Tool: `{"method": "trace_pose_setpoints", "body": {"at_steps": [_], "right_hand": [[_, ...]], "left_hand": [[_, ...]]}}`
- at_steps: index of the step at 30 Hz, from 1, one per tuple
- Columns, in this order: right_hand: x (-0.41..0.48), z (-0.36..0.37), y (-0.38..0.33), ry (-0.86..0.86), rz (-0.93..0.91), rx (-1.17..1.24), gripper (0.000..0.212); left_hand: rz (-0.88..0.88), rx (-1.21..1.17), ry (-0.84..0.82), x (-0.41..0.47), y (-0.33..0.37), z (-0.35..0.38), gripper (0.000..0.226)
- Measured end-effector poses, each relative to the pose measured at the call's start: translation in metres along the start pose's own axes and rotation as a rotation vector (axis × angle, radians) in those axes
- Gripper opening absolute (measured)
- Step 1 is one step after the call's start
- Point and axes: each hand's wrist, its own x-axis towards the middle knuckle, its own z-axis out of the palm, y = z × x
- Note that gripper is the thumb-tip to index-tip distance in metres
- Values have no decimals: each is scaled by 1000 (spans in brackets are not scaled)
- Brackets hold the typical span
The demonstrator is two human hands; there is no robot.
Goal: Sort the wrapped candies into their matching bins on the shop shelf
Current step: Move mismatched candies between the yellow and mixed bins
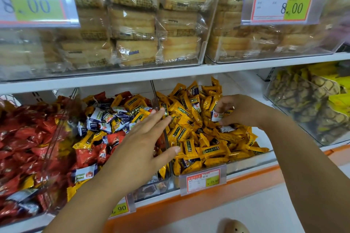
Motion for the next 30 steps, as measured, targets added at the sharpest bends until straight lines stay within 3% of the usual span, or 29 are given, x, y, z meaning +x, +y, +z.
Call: {"method": "trace_pose_setpoints", "body": {"at_steps": [6,10,14,17,18,20,24,27,30], "right_hand": [[-3,3,-16,170,-49,138,23],[2,25,-51,216,-89,622,21],[13,47,-93,306,-113,810,19],[18,57,-118,249,-202,999,21],[18,62,-124,227,-225,973,17],[21,71,-133,220,-239,671,12],[36,66,-118,318,-240,270,26],[49,60,-80,180,-149,-81,26],[50,83,-57,44,-192,-166,30]], "left_hand": [[-23,19,-14,-1,5,-3,78],[-10,28,-7,-3,5,-3,78],[15,35,2,-9,0,-5,75],[27,41,7,-15,-8,-6,73],[37,55,12,-17,-11,-6,74],[50,76,22,-21,-15,-6,75],[22,55,12,-25,-20,-11,69],[35,58,24,-24,-19,-13,68],[31,61,-1,-22,-14,-11,71]]}}
